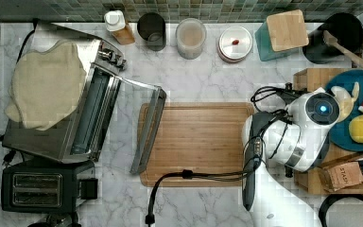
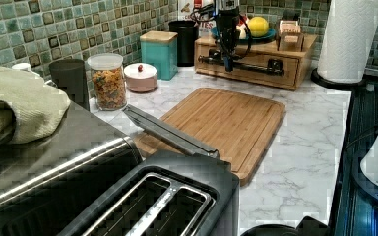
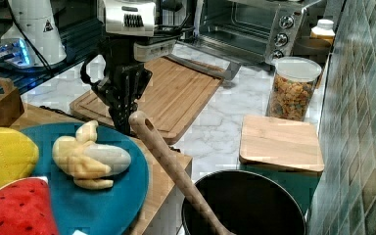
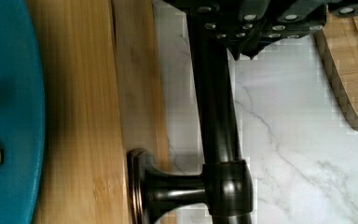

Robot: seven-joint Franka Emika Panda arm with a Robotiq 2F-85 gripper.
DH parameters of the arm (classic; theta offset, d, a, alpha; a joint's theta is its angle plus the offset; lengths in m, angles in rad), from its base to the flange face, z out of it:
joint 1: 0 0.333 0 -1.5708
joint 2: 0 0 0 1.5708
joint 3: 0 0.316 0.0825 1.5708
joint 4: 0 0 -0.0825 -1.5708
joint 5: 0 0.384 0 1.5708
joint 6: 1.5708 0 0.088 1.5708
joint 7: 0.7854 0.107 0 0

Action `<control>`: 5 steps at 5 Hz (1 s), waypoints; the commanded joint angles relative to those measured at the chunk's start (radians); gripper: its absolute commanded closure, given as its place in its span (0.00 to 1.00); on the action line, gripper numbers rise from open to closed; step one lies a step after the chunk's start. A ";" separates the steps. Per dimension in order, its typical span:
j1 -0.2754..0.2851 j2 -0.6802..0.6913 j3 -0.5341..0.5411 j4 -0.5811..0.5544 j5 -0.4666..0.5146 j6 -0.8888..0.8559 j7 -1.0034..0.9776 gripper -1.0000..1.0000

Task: Close the drawer.

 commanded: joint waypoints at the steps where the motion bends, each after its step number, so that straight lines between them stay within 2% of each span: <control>1: -0.136 0.016 -0.129 0.084 -0.035 0.018 -0.059 1.00; 5: -0.137 0.016 -0.128 0.084 -0.035 0.017 -0.058 1.00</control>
